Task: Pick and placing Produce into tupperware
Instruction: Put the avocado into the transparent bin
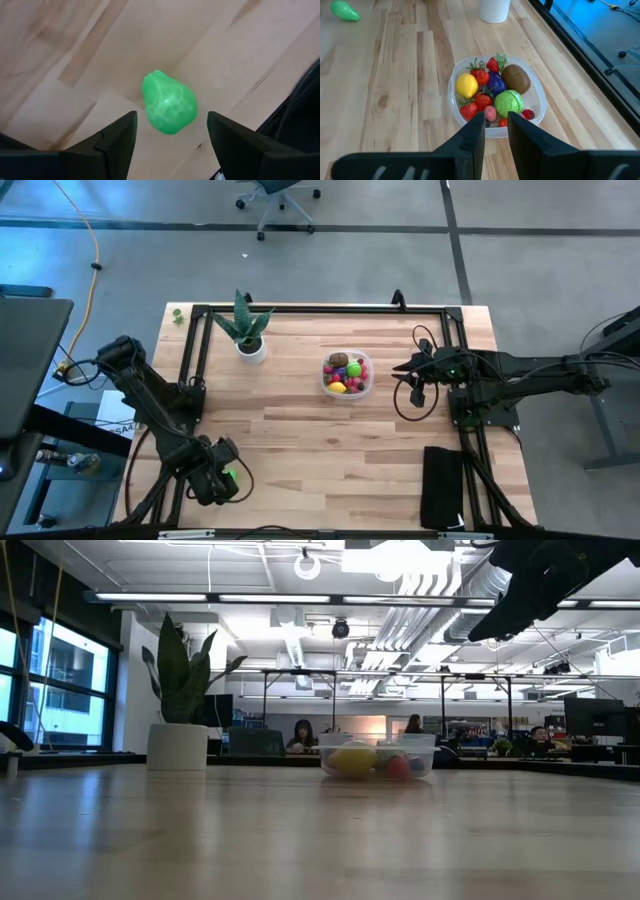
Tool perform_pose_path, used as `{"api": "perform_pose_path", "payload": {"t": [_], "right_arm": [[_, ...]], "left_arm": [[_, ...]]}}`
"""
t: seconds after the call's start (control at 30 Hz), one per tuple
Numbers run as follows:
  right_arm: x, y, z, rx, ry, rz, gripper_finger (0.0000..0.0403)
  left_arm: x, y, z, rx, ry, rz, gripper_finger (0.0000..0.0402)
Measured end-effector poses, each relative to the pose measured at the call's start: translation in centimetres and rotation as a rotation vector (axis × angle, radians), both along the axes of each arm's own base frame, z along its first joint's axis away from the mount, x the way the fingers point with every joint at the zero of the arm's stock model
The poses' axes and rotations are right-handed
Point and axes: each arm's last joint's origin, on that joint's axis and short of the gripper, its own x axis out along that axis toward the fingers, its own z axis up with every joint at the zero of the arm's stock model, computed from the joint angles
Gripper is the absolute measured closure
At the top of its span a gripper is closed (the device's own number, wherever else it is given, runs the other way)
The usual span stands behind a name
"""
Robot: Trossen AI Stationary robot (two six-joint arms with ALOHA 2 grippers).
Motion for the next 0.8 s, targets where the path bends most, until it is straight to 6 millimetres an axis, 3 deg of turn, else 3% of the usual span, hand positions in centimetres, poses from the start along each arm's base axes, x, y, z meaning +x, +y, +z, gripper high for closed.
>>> {"api": "perform_pose_path", "payload": {"t": [0.37, 0.8], "right_arm": [[0.0, 0.0, 0.0, 0.000, 0.000, 0.000, 0.0329], [0.0, 0.0, 0.0, 0.000, 0.000, 0.000, 0.0329]], "left_arm": [[0.7, -1.0, -1.6, 0.031, 0.000, -0.087, 0.0167], [0.4, -1.6, -2.4, 0.060, 0.012, -0.112, 0.0083]]}}
